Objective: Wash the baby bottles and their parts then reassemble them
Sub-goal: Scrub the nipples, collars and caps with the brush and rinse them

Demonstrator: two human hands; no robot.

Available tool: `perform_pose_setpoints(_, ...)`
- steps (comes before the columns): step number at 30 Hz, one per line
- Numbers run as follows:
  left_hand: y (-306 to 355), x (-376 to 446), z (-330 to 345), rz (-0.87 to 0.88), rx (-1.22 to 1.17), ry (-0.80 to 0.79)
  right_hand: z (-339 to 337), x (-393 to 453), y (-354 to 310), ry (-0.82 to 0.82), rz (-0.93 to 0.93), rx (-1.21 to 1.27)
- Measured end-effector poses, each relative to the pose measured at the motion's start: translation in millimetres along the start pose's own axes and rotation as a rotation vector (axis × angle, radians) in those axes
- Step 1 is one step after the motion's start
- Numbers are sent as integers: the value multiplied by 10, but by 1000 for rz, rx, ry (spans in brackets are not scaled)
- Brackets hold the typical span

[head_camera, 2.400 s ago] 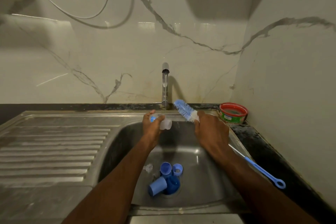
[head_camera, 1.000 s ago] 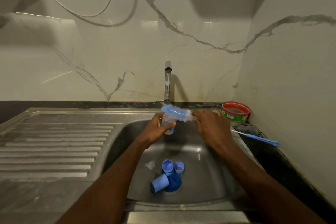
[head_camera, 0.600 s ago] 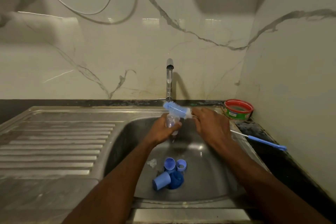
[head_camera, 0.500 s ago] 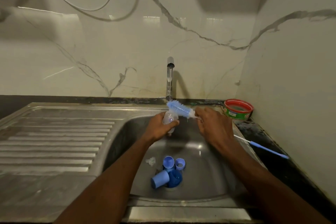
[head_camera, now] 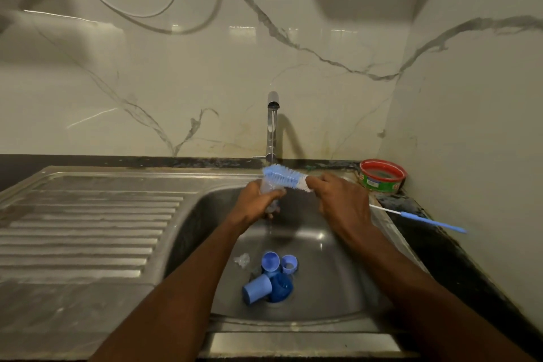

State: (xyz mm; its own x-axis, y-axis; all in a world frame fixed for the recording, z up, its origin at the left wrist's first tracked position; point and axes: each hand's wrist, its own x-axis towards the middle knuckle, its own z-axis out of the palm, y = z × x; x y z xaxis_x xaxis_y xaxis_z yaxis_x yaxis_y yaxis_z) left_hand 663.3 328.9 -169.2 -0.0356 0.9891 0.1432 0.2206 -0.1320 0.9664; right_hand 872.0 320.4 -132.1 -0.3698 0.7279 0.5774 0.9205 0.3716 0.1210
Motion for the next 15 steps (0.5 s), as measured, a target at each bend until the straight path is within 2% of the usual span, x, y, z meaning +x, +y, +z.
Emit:
perform_pose_setpoints(2,-11,11,-38,-12,-18,18,-4,-6,-2,37,1,21)
perform_pose_setpoints(11,18,-132,97,122,226,-125,16,81,-293,24,-54,52)
perform_pose_setpoints(15,14,-88,44,62,104,15,-19,34,-82,58,38,50)
